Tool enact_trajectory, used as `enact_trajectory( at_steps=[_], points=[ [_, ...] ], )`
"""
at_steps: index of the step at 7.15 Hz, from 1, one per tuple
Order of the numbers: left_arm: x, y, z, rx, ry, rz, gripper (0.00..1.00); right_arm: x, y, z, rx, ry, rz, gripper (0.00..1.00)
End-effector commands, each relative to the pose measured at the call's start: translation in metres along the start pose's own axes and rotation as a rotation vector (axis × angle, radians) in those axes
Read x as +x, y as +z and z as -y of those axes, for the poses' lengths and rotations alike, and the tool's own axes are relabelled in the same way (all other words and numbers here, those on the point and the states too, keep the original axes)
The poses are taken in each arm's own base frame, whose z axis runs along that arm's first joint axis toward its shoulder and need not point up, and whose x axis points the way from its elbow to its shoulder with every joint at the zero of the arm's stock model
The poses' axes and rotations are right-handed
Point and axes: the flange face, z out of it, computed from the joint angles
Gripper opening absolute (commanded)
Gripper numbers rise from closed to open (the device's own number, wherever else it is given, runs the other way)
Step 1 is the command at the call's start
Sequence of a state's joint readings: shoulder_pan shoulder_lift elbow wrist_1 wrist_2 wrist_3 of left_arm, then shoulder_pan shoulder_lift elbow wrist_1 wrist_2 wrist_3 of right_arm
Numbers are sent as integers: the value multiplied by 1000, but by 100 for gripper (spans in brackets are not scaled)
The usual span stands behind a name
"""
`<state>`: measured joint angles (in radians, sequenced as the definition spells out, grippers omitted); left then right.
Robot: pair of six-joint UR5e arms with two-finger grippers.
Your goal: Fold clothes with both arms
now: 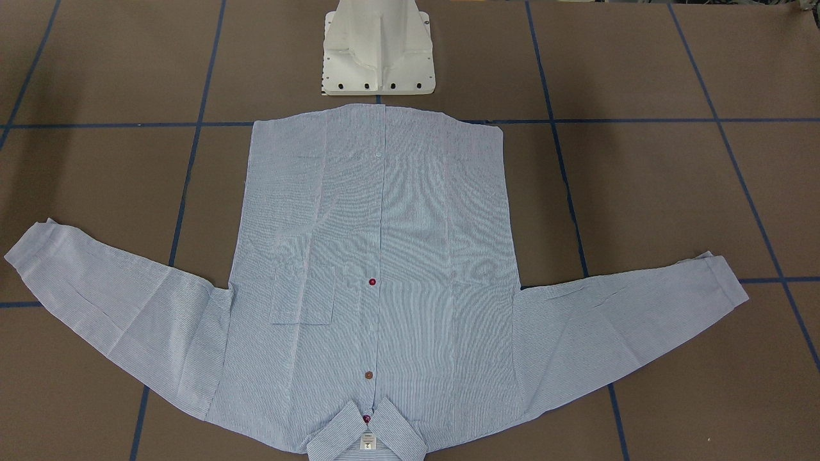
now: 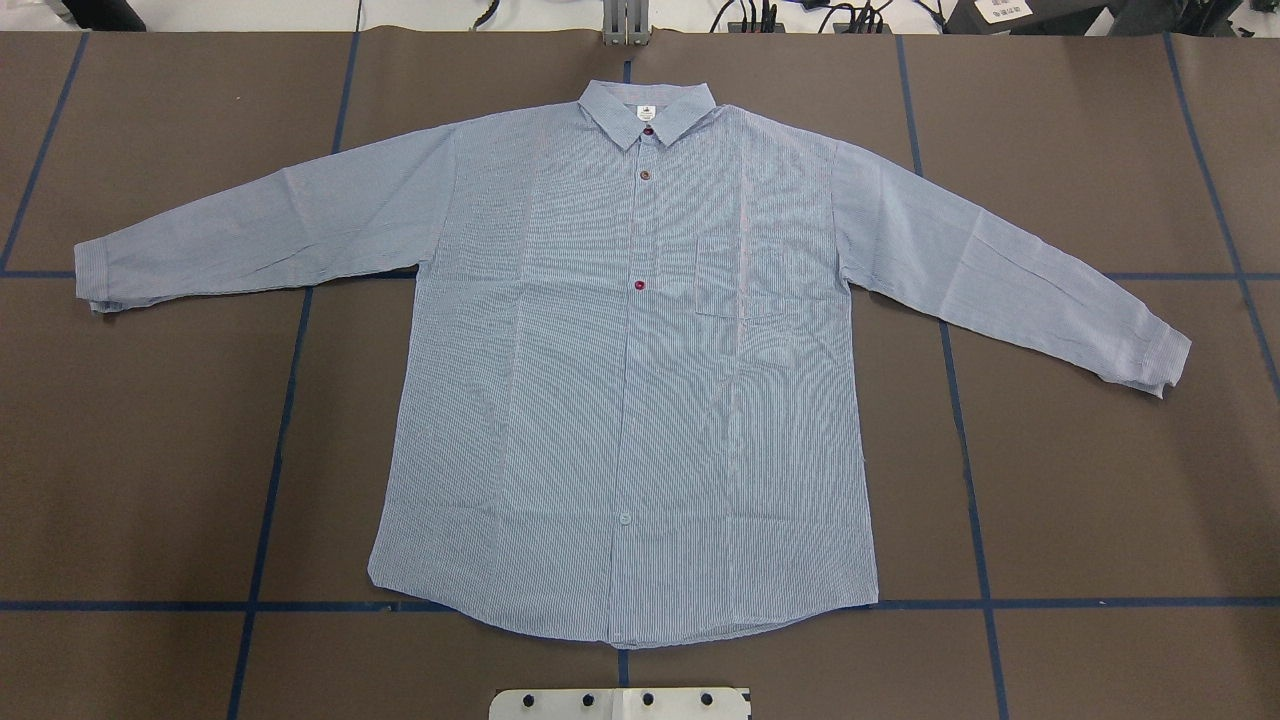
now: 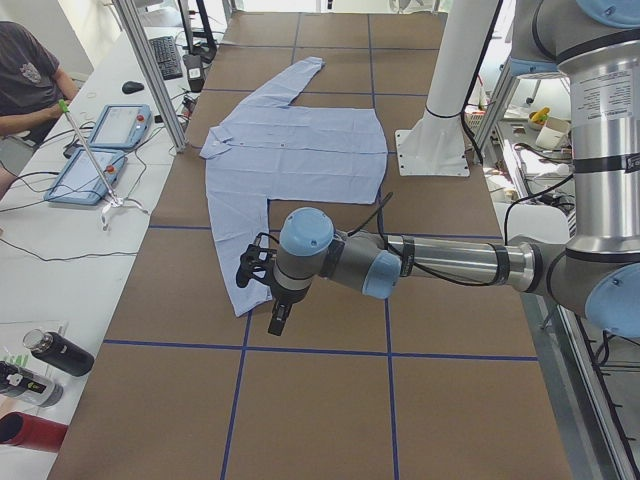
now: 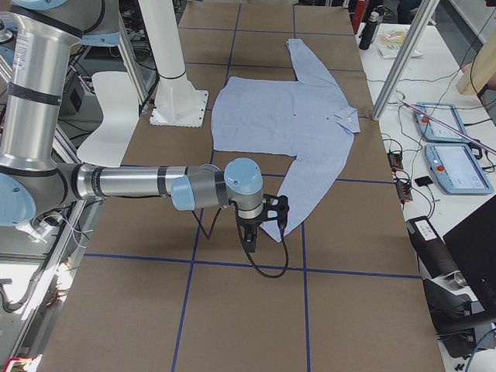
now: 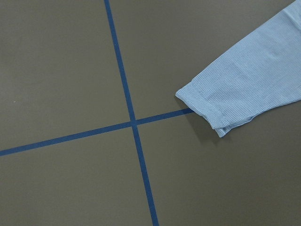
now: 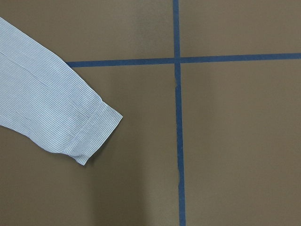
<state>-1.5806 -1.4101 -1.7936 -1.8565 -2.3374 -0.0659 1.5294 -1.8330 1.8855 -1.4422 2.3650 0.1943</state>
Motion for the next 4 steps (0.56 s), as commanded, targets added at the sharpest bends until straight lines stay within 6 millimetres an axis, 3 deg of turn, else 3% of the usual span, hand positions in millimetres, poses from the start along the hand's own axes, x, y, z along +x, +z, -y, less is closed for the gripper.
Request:
enact_trajectory(
  at_steps=[1,4],
  points=[
    [16,-22,5,48,32,2,100,-1,0,1,2,-4,1,100],
    [8,-15,-2,34,7,2,100,6,10,2,-10,-11,-5,100]
  ],
)
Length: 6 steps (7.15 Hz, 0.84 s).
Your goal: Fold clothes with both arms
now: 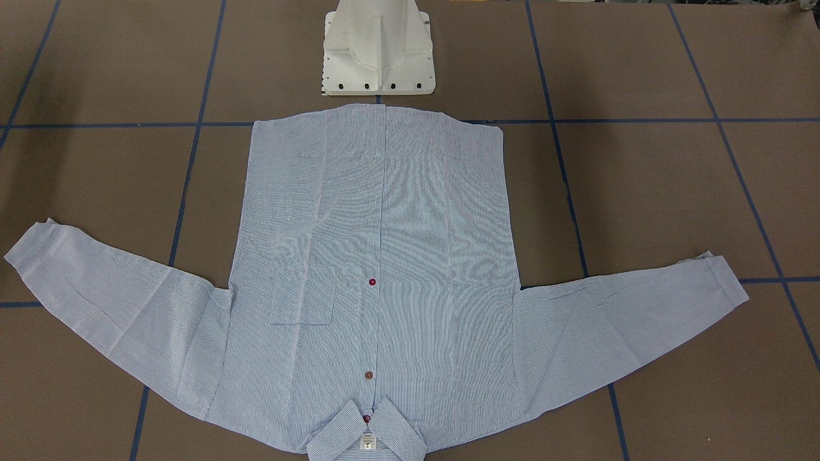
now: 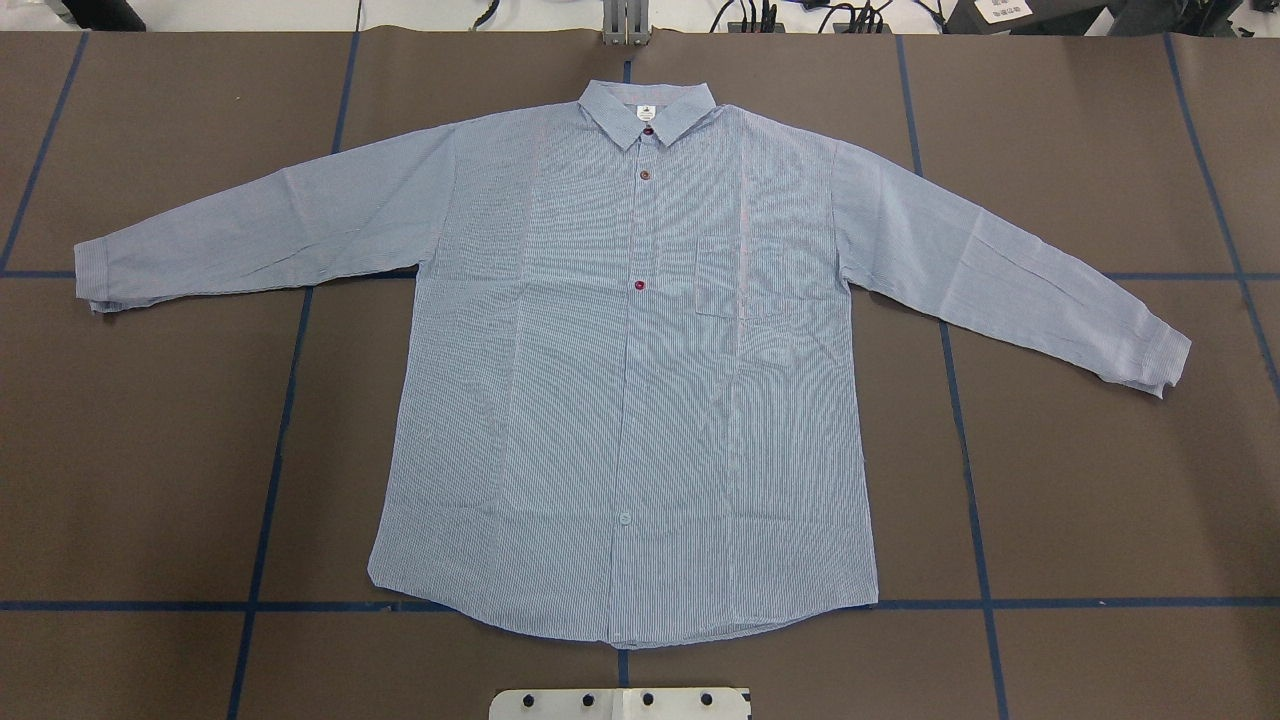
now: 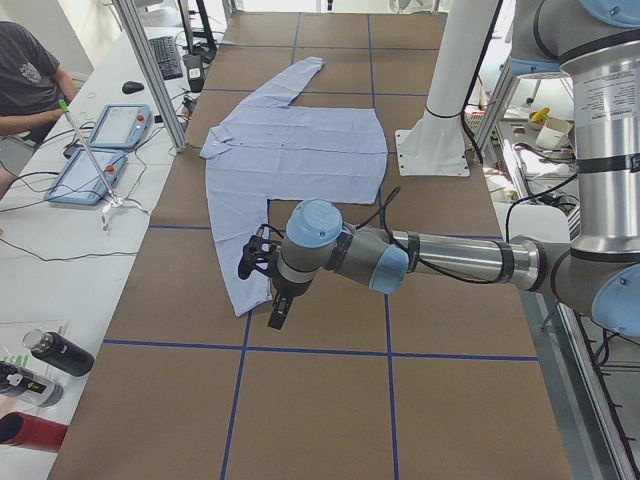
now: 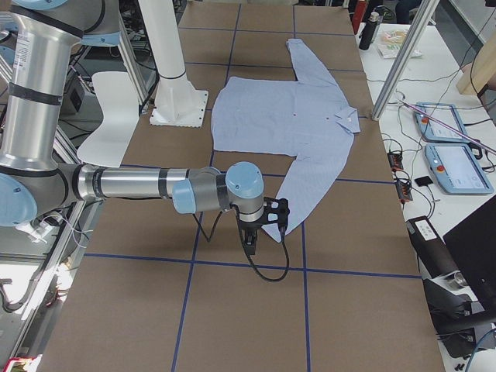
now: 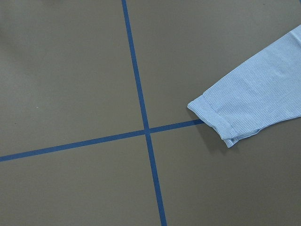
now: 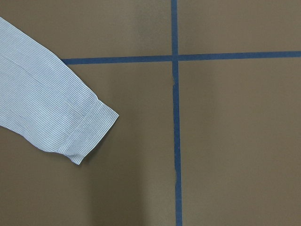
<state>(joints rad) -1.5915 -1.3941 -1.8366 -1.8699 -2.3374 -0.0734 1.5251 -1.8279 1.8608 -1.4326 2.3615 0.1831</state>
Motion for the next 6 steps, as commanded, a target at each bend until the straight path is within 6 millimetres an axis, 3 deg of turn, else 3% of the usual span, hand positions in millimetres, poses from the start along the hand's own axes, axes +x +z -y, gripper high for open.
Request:
enact_trajectory(
  at_steps=[1,4,6],
  points=[
    [0,0,0,-2,-5,-1,100,-3,2,2,13,-30,3,100],
    [6,-2,2,5,7,-3,100,-23,26,5,-27,-13,7,100],
    [9,-5,4,13,16,-5,100,-42,42,35,-40,55,10,100]
  ],
)
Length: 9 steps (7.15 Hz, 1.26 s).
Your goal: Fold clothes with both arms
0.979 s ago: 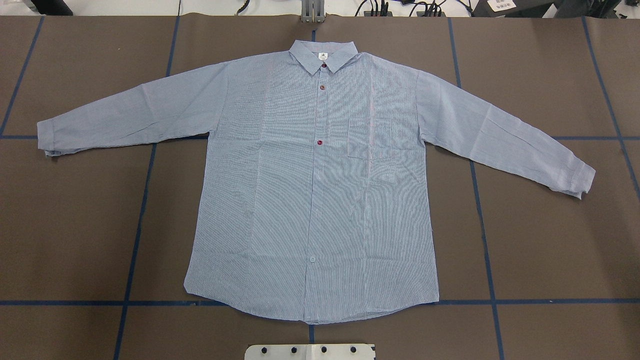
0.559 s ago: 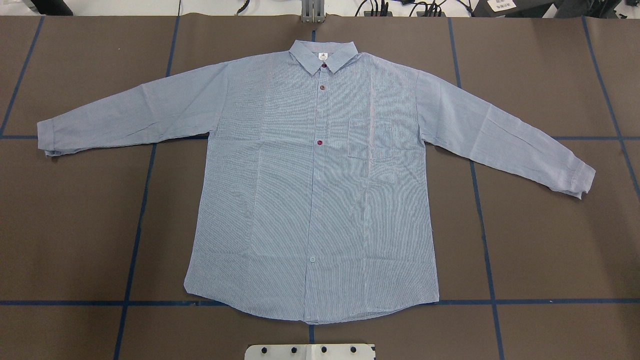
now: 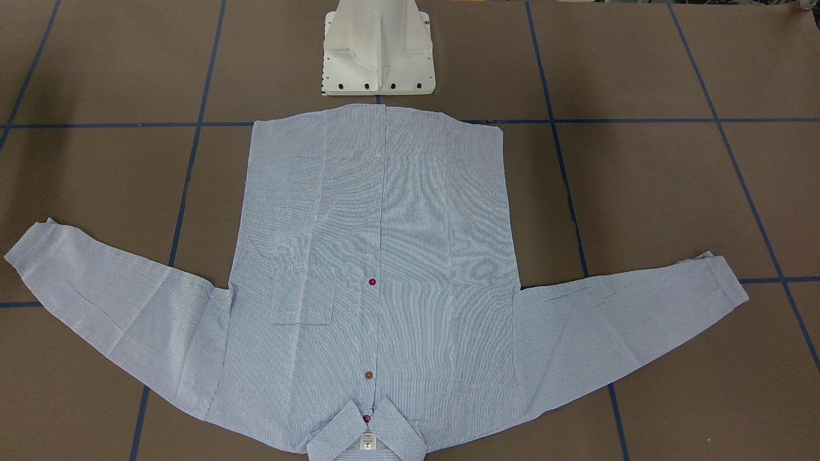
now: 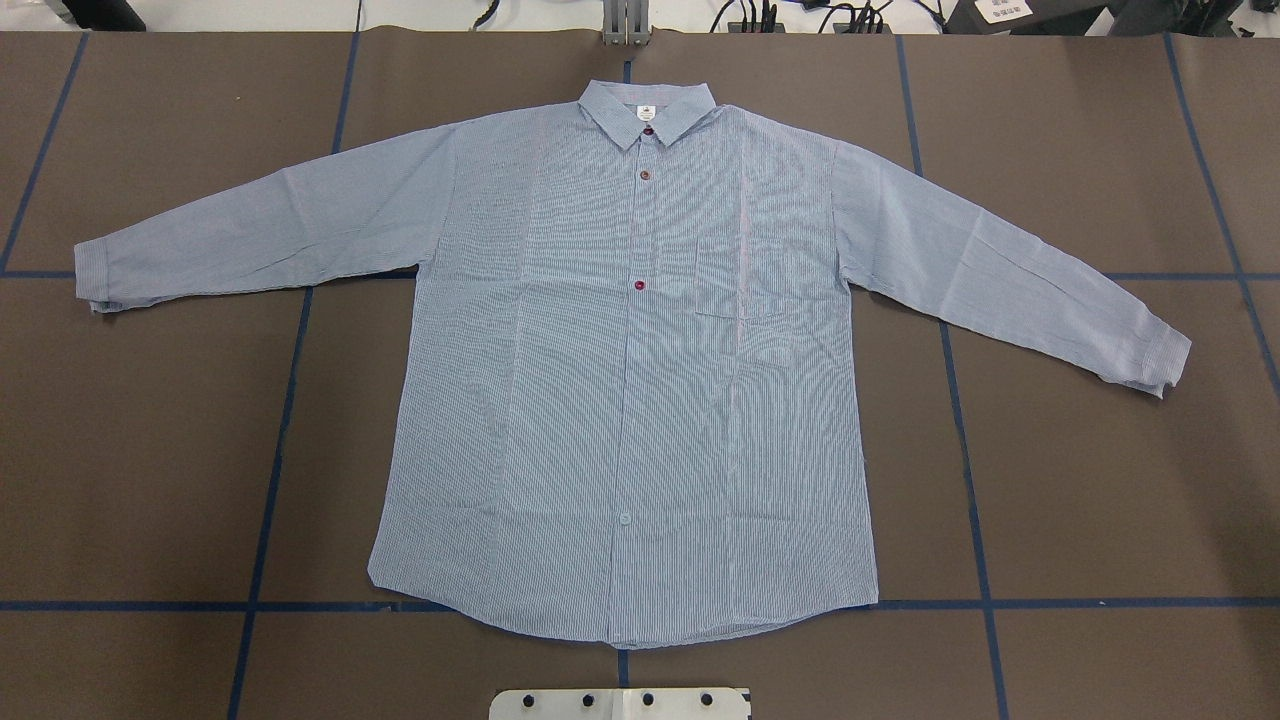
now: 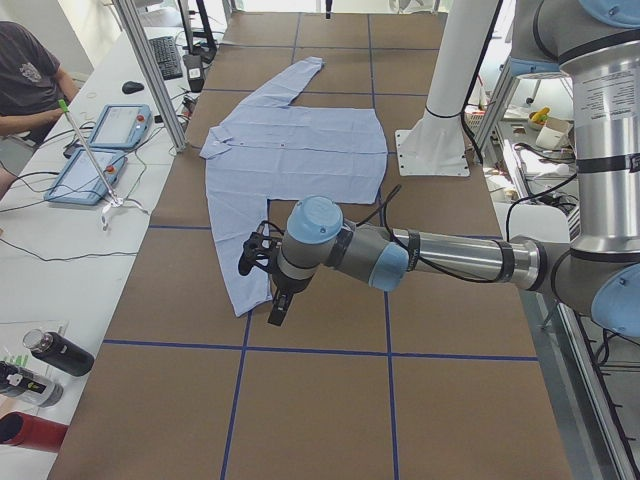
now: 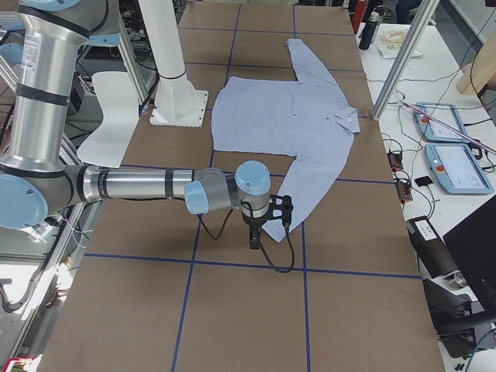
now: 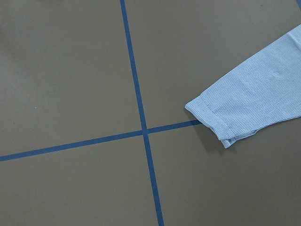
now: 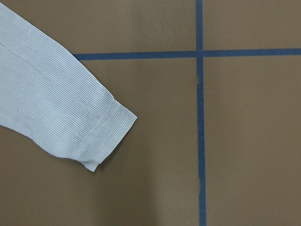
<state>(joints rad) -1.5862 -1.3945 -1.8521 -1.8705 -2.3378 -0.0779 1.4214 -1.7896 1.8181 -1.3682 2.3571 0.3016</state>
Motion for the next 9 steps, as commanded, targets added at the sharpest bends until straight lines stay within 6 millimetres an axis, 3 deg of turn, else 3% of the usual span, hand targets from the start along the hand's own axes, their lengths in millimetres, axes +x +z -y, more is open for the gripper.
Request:
enact_trajectory(
  at_steps=[1,2,5,7,9],
  points=[
    [3,-2,1,6,9,-3,100,-29,17,40,-13,117,6,100],
    [8,-7,4,17,19,-3,100,-48,33,56,-7,183,21,99],
    [12,-11,5,24,25,-4,100,-77,99,48,71,402,64,95],
    [12,-11,5,24,25,-4,100,-86,111,37,49,395,69,92],
    [12,-11,5,24,25,-4,100,-91,119,32,33,399,69,82]
  ],
)
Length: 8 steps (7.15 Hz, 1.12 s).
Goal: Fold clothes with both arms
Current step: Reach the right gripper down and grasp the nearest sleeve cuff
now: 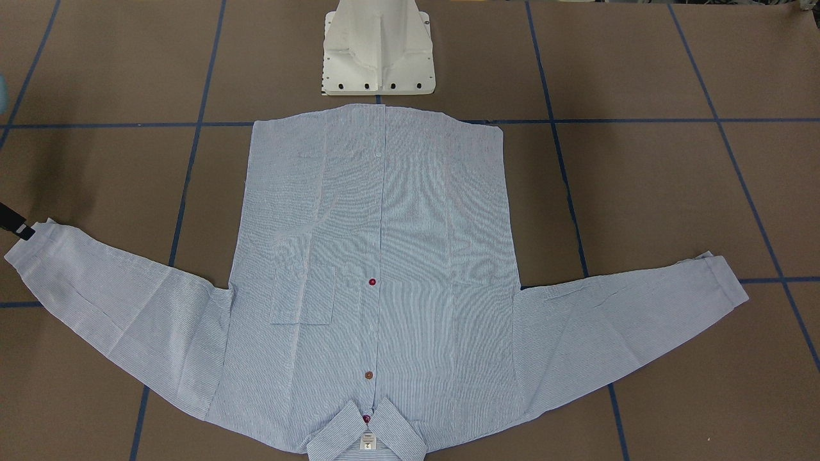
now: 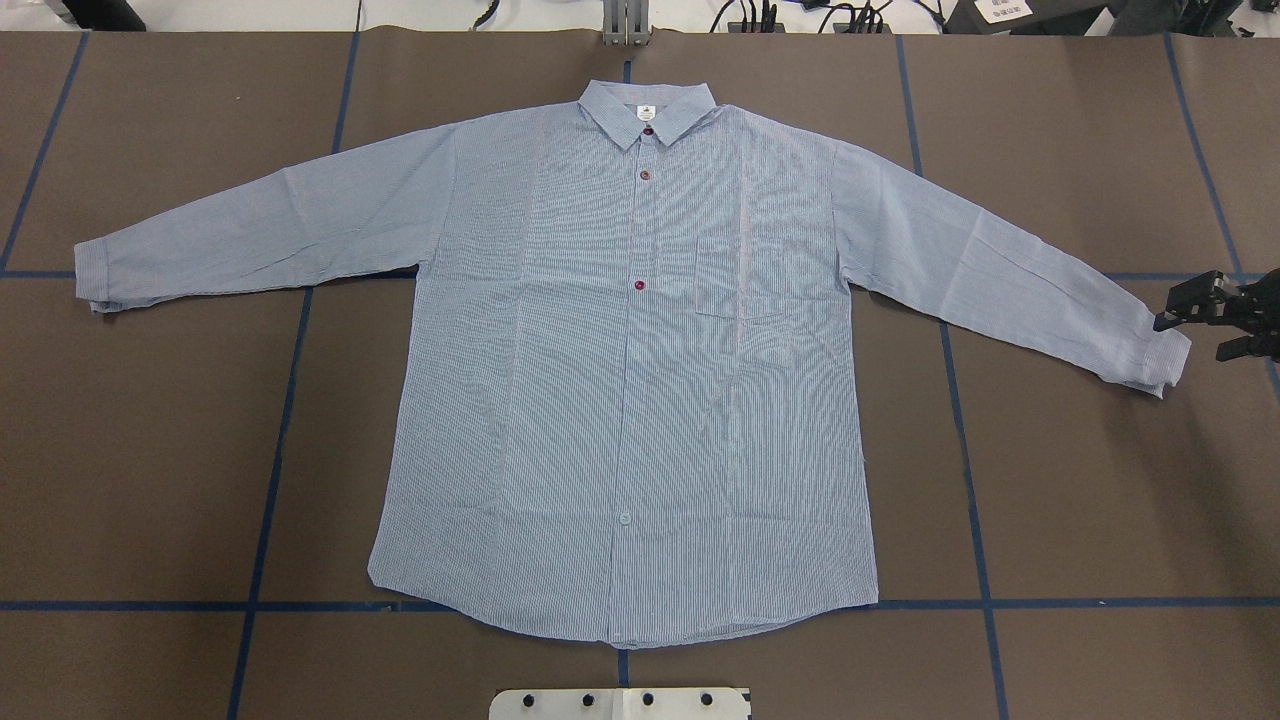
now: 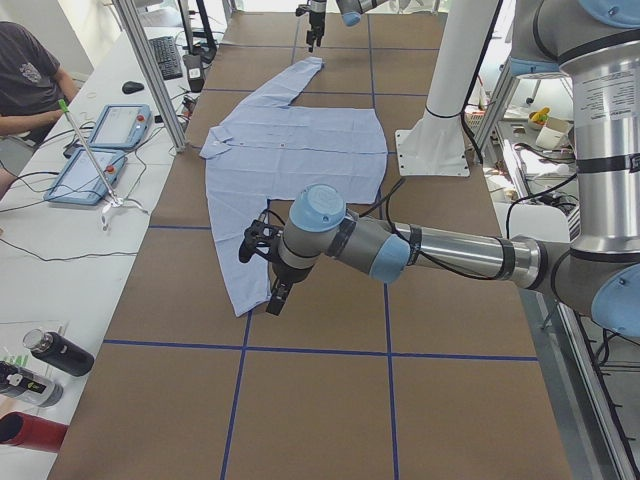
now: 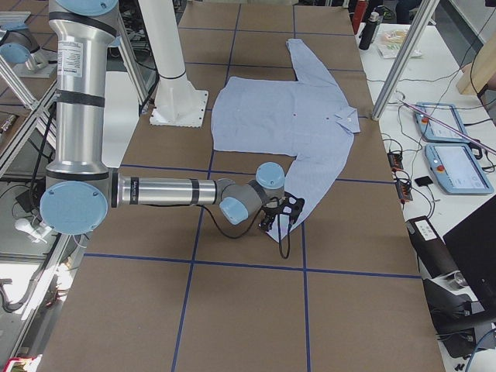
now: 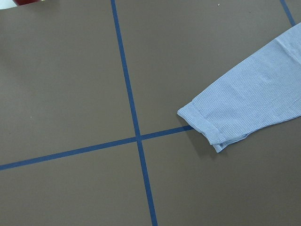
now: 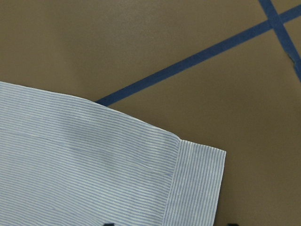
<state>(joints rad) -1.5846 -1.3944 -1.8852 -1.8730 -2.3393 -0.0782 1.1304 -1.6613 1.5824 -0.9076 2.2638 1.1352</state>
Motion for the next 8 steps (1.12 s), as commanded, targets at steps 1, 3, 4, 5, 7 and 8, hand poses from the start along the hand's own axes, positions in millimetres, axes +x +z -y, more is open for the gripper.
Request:
enact_trajectory(
  at_steps=[1,3,4,5,7,8],
  points=[
    [0,0,0,0,0,-2,100,-2,8,-6,-5,6,-9,82],
    [1,-1,0,1,1,-2,100,26,21,-16,-12,5,-5,92],
    [1,-1,0,1,1,-2,100,24,27,-18,-10,21,0,94],
    [1,-1,0,2,2,-3,100,16,40,-25,5,61,-22,94],
    [3,-3,1,5,5,-2,100,13,45,-29,10,62,-30,90],
    [3,-3,1,5,5,-2,100,13,47,-29,9,64,-34,72]
  ],
)
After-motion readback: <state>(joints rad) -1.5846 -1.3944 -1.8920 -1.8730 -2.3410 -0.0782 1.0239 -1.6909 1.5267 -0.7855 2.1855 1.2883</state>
